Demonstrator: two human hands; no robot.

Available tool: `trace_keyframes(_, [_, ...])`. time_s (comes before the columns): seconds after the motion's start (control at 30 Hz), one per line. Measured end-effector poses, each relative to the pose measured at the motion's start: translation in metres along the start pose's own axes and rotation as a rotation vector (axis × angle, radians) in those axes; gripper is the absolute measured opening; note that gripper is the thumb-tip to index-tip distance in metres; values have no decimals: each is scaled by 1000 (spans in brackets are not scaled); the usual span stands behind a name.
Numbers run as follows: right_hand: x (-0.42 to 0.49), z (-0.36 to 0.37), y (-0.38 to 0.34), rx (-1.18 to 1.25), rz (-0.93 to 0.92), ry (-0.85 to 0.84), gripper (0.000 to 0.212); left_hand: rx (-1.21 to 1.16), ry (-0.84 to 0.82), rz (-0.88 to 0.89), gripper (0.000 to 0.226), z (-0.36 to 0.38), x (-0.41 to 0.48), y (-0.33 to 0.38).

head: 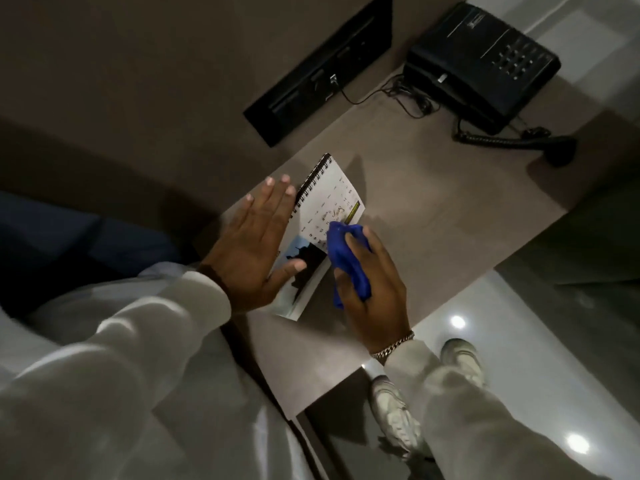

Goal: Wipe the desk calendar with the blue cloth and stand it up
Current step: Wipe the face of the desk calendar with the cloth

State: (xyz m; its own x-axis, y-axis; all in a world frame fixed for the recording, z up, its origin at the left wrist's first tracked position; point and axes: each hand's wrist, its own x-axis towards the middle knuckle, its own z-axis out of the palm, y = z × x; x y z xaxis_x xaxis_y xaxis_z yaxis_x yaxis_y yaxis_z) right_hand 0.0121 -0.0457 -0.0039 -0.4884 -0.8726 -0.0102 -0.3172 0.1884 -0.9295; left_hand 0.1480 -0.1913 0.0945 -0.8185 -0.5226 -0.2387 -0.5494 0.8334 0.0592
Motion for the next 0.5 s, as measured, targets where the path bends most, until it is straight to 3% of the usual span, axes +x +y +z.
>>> trace_keyframes(0.23, [9,67,-7,96,-111,210,54,-159,2,61,89,4,4,-1])
trace_keyframes(0.43, [11,98,-9,99,75,285,56,-191,3,62,91,8,5,-1])
trace_keyframes(0.5, [0,104,-13,141,62,309,57,-204,19,72,91,9,4,-2])
